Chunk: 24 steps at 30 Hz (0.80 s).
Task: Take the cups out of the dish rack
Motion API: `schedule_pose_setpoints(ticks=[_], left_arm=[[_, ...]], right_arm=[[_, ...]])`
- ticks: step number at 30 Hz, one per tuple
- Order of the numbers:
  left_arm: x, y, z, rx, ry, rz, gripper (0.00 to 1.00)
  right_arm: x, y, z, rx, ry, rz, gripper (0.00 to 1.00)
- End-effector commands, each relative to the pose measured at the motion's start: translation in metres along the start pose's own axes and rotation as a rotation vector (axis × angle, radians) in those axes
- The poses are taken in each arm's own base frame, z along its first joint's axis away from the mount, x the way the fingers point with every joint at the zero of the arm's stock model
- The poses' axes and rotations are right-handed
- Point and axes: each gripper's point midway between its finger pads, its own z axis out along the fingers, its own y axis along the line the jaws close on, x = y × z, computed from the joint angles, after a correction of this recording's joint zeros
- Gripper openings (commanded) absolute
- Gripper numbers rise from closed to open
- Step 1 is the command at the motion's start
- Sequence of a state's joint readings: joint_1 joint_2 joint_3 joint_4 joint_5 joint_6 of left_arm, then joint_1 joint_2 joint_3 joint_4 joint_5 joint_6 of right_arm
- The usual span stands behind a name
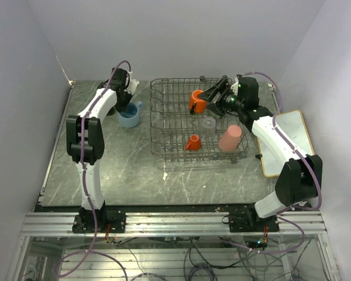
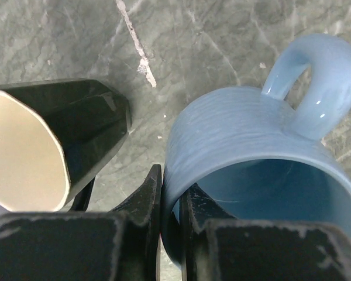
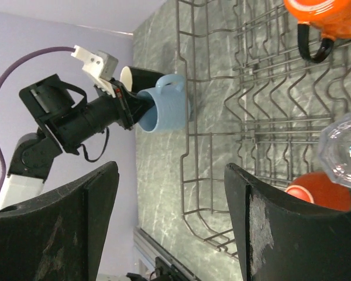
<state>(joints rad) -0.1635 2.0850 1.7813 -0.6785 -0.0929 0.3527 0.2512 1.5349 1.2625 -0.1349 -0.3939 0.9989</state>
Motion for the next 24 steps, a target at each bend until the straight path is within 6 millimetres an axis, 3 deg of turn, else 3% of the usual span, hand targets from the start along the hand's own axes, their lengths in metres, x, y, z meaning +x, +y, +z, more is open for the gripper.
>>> schedule_pose_setpoints(ticks=[1, 16, 24], left_arm=[[-0.036, 0.019, -0.016, 0.003, -0.109, -0.097, 0.07], [-0.051, 0.018, 0.017, 0.015, -0.137, -0.161, 0.07], [-0.058, 0.027, 0.030, -0.033, -0.150, -0.185, 0.07]], right_arm=[[-0.016, -0.003, -0.001, 0.032, -0.049, -0.078, 0.73], [-0.038, -0.052, 0.018, 0.260, -0.148, -0.211, 0.74], [-0.036, -0.056, 0.033, 0.370, -0.162, -0.335, 0.75]])
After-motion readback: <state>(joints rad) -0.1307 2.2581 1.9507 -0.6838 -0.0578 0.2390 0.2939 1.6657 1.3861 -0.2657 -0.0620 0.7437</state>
